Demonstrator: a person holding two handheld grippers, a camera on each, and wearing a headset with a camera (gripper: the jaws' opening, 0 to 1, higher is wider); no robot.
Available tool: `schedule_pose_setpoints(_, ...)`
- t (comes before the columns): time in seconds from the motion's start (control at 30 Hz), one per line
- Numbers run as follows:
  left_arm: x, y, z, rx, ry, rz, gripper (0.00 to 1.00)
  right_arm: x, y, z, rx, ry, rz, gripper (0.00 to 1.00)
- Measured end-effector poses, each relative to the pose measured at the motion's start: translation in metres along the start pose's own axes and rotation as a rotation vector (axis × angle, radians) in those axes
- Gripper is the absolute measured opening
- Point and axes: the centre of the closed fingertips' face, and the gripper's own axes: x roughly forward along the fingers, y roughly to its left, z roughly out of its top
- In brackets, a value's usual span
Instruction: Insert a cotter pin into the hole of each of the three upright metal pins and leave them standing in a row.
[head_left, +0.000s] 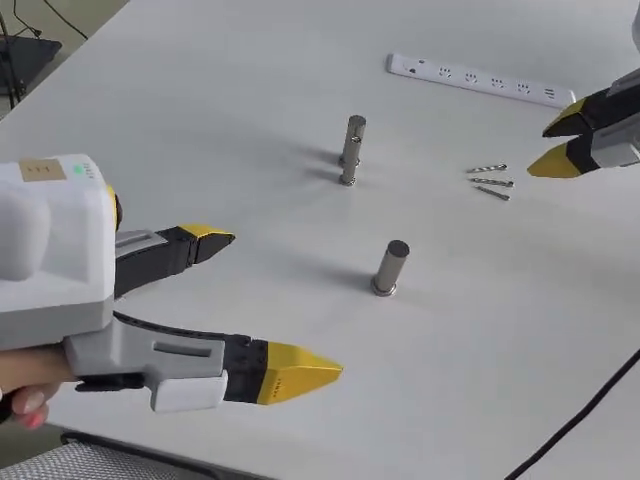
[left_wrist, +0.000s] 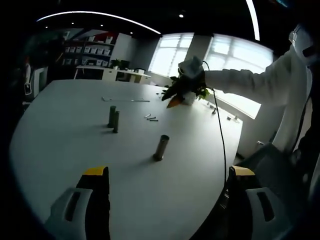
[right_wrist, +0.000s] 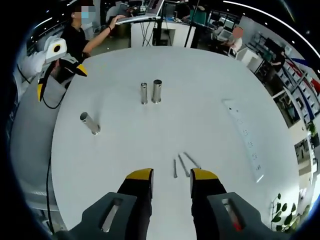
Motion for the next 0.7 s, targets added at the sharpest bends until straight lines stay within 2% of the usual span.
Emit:
schedule_pose_setpoints(0.13,0.000,0.002,-0.004,-0.020,0.004,0.002,0.99,0.016,-0.007,-0.002,-0.039,0.038,0.011,0.21)
schedule_pose_setpoints(0.17,0.000,0.002,-0.005,-0.020,0.007,0.003,0.99,0.024,-0.010,-0.005,-0.039,0.051,0.029,0.20)
schedule_pose_setpoints(0.2,0.000,0.003,-0.006,-0.020,0.010,0.004,0.99,0.025,-0.005,-0.008,-0.050,0.070,0.047,0.20)
schedule_pose_setpoints(0.3,0.001,0.003,-0.009,-0.022,0.027,0.006,0.99,0.037,-0.011,-0.015,-0.065,0.110,0.049,0.16)
schedule_pose_setpoints(0.37,0.002,0.002,-0.010,-0.006,0.038,-0.002,0.99,0.048,-0.020,-0.018,-0.043,0.113,0.056,0.12)
schedule_pose_setpoints(0.4,0.003,0.002,-0.009,-0.005,0.038,-0.004,0.99,0.050,-0.017,-0.019,-0.038,0.118,0.064,0.11)
schedule_pose_setpoints(0.5,0.003,-0.001,-0.005,-0.018,0.025,-0.014,0.99,0.058,-0.017,-0.022,-0.063,0.137,0.075,0.14)
schedule_pose_setpoints(0.63,0.004,0.001,-0.002,-0.010,0.030,0.002,0.99,0.071,-0.033,-0.028,-0.055,0.152,0.077,0.14)
schedule_pose_setpoints(0.7,0.004,0.001,-0.001,-0.010,0.028,0.002,0.99,0.070,-0.030,-0.031,-0.068,0.164,0.075,0.15)
